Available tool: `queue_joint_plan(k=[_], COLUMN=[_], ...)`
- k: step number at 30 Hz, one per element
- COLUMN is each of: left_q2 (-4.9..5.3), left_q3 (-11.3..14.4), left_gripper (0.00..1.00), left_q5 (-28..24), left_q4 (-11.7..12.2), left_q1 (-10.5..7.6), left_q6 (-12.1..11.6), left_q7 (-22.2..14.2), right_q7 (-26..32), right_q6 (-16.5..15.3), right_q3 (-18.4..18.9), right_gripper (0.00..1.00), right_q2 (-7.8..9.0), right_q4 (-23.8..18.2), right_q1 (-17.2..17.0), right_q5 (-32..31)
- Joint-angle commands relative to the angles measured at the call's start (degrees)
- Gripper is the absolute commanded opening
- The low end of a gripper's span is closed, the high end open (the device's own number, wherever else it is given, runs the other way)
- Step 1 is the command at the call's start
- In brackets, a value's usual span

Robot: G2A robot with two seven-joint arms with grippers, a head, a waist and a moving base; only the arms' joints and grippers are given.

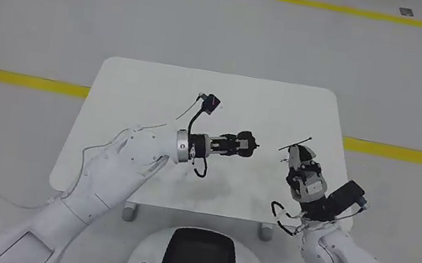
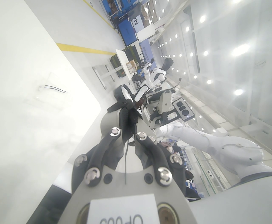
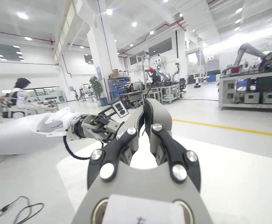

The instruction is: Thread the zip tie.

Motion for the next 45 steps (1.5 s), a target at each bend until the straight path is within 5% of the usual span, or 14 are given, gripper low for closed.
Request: queue_joint_plan(k=[1,12,23,39,45], left_q2=[0.0,0.0,0.0,0.0,0.0], left_q3=[0.0,0.0,0.0,0.0,0.0], left_gripper=[0.0,0.0,0.0,0.0,0.0], left_q5=[0.0,0.0,0.0,0.0,0.0], left_q4=[0.0,0.0,0.0,0.0,0.0], left_q1=[0.0,0.0,0.0,0.0,0.0], left_q6=[0.0,0.0,0.0,0.0,0.0], left_q7=[0.0,0.0,0.0,0.0,0.0], right_q7=[-0.66,-1.83,-1.15,-0.95,-0.79], right_q6=[0.29,-0.63,-1.03,-2.4,-2.27], right_q3=[-0.48,-0.68,-0.38,1.42,1.56], right_gripper=[0.0,0.0,0.0,0.0,0.0], right_q2=[-0.94,-4.55,-4.76,-8.22,-8.36], right_q4=[0.55,2.93,2.71,1.35,1.41], right_q1=[0.25,0.13,0.02,-2.88,-2.87], right_q5=[0.17,-0.26,-0.55,0.25,0.42])
